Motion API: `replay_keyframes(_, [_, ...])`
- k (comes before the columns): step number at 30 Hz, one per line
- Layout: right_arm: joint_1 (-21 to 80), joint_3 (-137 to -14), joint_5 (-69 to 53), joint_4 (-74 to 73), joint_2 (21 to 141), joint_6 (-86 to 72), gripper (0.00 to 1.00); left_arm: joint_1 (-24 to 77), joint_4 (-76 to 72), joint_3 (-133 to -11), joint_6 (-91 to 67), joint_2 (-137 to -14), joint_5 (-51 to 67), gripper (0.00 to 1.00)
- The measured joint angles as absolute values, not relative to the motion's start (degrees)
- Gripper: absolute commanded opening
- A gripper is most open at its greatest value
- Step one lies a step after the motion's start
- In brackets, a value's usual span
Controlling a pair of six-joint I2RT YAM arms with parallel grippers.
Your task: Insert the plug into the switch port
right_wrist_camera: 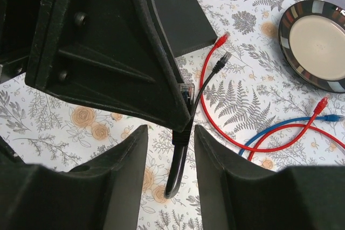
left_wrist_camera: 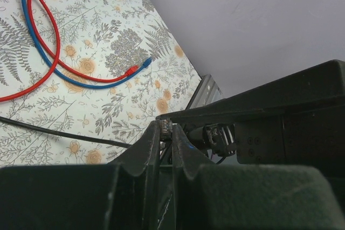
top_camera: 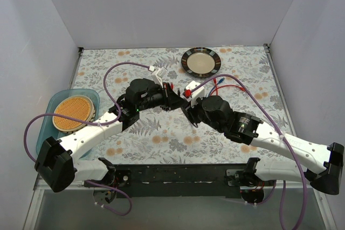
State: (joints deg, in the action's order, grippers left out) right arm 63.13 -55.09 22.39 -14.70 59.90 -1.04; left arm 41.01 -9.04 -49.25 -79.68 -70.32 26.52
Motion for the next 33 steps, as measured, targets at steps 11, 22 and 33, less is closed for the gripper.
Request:
replay_keyframes(11, [63.0,-55.13,23.86,-15.09,60.01,-1.17,0.01,40.99,-8.43,-49.25,-79.07,-69.84,26.92,0.0])
replay_keyframes(22, [63.0,-55.35,24.29,-15.53,59.81,-1.34,0.01,40.6,-7.25,-48.9,-78.65,-66.83,21.52,0.98])
replay_keyframes(33, [62.15,-53.34,22.11,-13.28,60.58,-2.59,0.01,38.41,3.97,-56.36,-74.22,-66.0,0.01,0.98])
